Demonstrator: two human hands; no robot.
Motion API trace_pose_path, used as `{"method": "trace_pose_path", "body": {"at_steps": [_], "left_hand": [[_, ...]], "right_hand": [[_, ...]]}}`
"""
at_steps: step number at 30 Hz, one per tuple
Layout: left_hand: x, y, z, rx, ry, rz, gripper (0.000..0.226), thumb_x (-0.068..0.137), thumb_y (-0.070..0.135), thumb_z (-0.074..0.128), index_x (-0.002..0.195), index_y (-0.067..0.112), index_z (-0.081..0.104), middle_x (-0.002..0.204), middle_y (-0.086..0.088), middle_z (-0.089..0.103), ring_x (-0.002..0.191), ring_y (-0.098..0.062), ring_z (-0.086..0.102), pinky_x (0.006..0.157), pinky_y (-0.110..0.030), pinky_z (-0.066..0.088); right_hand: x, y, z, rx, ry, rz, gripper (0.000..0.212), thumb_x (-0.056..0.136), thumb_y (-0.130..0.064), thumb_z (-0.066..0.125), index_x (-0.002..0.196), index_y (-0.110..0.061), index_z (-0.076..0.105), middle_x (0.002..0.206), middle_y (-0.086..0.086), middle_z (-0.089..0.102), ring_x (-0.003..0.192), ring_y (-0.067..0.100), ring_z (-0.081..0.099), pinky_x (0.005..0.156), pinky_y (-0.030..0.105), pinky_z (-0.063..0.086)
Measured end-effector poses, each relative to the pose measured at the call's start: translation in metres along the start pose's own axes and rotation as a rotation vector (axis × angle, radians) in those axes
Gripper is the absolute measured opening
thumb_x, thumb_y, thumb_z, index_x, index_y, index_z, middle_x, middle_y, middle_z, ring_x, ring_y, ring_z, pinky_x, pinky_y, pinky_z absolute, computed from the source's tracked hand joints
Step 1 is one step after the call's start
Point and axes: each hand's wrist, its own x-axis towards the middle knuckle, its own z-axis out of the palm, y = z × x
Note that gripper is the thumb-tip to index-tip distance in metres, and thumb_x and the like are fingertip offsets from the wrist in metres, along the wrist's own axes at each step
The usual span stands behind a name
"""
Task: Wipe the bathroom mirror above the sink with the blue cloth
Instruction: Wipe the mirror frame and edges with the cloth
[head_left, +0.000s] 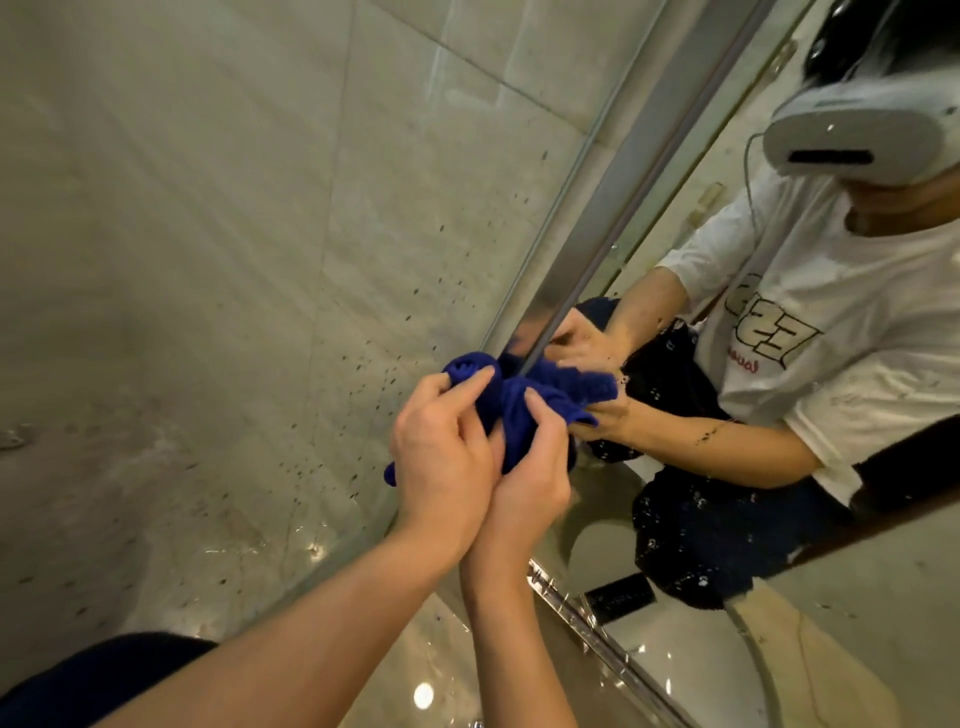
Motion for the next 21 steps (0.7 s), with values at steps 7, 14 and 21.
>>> {"method": "trace_pose_path", "body": {"at_steps": [7, 14, 21], "left_hand": [[0.009, 0.045, -0.011, -0.127, -0.020, -0.173, 0.038, 0.089, 0.016, 0.064, 0.122, 0.034, 0.063, 0.100, 0.007, 0.075, 0.096, -0.014, 0.068, 0.095, -0.042, 0.051], [0.041, 0.142, -0.023, -0.200, 0.016, 0.094, 0.036, 0.086, 0.016, 0.060, 0.119, 0.029, 0.064, 0.106, 0.010, 0.074, 0.102, -0.014, 0.067, 0.091, -0.040, 0.052], [0.053, 0.138, -0.026, -0.152, 0.007, 0.201, 0.041, 0.091, 0.012, 0.060, 0.126, 0.032, 0.066, 0.113, 0.012, 0.073, 0.105, -0.005, 0.067, 0.097, -0.031, 0.051]], "right_hand": [[0.031, -0.035, -0.014, -0.039, -0.071, -0.080, 0.033, 0.086, -0.012, 0.066, 0.120, -0.010, 0.064, 0.113, 0.004, 0.069, 0.104, 0.019, 0.064, 0.091, 0.027, 0.047], [0.134, -0.095, -0.035, 0.039, 0.006, -0.233, 0.036, 0.085, -0.009, 0.069, 0.121, -0.014, 0.065, 0.110, -0.011, 0.066, 0.100, -0.002, 0.058, 0.092, 0.014, 0.045], [0.125, -0.115, -0.037, 0.036, 0.083, -0.410, 0.027, 0.088, -0.008, 0.065, 0.114, -0.007, 0.066, 0.103, 0.002, 0.071, 0.093, 0.012, 0.065, 0.085, 0.019, 0.049]]}}
